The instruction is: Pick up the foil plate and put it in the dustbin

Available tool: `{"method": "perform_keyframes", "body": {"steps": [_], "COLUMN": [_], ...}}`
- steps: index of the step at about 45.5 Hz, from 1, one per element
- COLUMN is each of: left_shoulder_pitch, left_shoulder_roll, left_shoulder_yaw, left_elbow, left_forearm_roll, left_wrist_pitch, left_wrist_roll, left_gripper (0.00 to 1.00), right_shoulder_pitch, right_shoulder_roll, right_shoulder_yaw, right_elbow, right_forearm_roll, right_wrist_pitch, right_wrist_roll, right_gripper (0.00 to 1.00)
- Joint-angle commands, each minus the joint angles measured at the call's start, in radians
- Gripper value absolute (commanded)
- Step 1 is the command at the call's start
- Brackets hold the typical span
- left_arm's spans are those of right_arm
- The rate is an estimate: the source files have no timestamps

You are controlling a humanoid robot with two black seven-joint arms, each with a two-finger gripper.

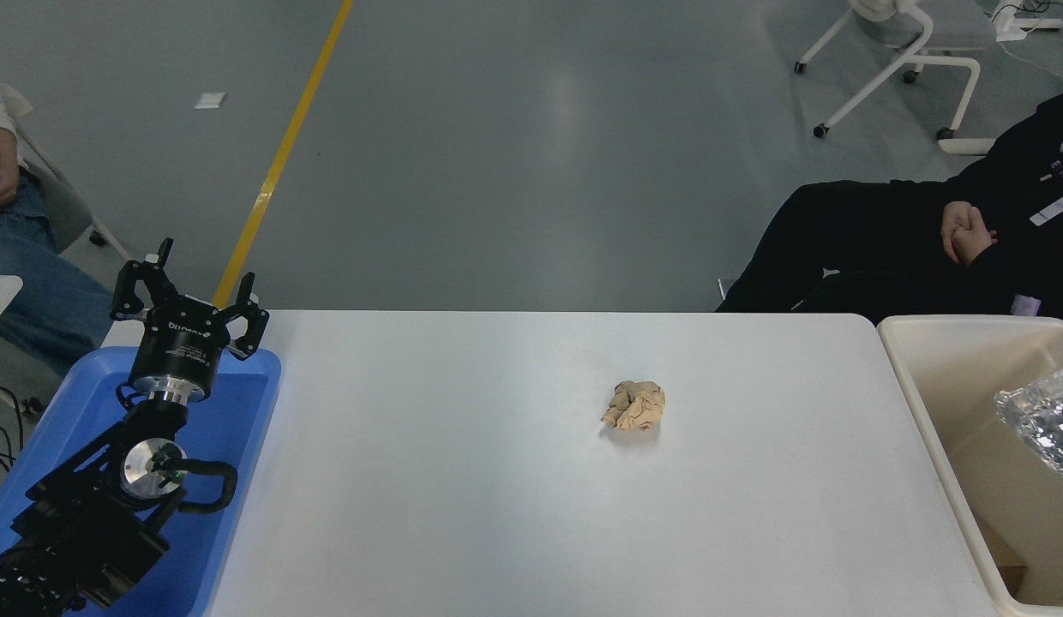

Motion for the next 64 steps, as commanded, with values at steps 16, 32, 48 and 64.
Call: {"method": "perform_keyframes", "body": {"steps": [16, 32, 48, 64], "left_shoulder_pitch": [0.0, 0.0, -0.002, -0.002], "left_shoulder_roll": [0.0, 0.0, 0.0, 0.0], "left_shoulder_yaw": [0.0, 0.0, 0.0, 0.0], "left_elbow": [0.001, 0.001, -0.001, -0.001], "left_forearm_roll": [0.0, 0.0, 0.0, 0.0], "left_wrist_pitch": [0.0, 0.0, 0.0, -0.002], "left_wrist_roll": [0.0, 0.0, 0.0, 0.002], "left_gripper": [0.99, 0.99, 0.99, 0.99], "right_shoulder_pitch": [-0.029, -0.012, 0.239, 0.764], "right_shoulder_roll": [0.039, 0.054, -0.112, -0.192], "right_shoulder_yaw": [0.03, 0.033, -0.037, -0.417], "right_elbow": [-0.017, -0.002, 0.388, 0.99], "right_forearm_roll": [-0.008, -0.011, -0.144, -0.154], "right_wrist_pitch": [-0.167, -0.279, -0.276, -0.202], "right_wrist_roll": [-0.029, -0.026, -0.026, -0.031], "right_gripper": [0.38, 0.99, 1.0, 1.0]}}
